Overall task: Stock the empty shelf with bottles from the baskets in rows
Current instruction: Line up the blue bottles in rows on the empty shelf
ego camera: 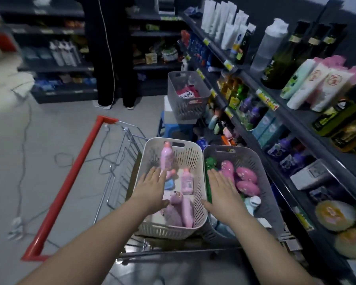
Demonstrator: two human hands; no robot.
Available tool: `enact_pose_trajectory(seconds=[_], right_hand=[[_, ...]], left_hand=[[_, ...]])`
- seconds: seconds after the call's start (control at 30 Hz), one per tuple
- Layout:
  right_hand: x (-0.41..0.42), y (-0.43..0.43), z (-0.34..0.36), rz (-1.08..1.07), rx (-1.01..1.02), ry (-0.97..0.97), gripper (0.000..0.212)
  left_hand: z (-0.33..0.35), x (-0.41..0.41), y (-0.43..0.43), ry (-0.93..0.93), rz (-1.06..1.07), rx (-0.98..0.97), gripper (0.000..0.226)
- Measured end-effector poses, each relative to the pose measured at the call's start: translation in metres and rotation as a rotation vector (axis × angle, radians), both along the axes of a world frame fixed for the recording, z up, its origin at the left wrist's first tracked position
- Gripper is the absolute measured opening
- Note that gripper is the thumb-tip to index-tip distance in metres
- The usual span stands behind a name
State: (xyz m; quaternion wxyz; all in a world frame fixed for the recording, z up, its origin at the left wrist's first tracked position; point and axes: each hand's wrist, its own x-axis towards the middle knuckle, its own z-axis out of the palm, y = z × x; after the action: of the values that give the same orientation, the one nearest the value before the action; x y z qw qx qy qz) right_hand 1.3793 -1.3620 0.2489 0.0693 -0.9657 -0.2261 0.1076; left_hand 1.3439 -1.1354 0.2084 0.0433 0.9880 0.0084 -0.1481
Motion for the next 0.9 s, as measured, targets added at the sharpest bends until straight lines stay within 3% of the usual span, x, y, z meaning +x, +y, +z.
enact_pose_trajectory(seconds=[0.23, 0.63, 0.77, 0.9], right_hand=[[0.002, 0.044, -0.036, 0.086, -0.011, 0.077, 0.086], [0.076, 0.1, -0.105, 0.176, -0.062, 0.276, 0.082], [0.109, 0.13, -0.13, 0.16, -0.046, 0.346, 0.064], [0.133, 0.161, -0.154, 0.346, -0.074, 0.343, 0.056]], left_hand=[[-0.045, -0.022, 0.009, 0.116, 0.054, -0.094, 0.091], [-0.131, 0.021, 0.013, 0.3, 0.338, -0.205, 0.081], [-0.156, 0.048, 0.019, 0.363, 0.465, -0.193, 0.076], [-0.18, 0.069, 0.021, 0.357, 0.584, -0.237, 0.061]])
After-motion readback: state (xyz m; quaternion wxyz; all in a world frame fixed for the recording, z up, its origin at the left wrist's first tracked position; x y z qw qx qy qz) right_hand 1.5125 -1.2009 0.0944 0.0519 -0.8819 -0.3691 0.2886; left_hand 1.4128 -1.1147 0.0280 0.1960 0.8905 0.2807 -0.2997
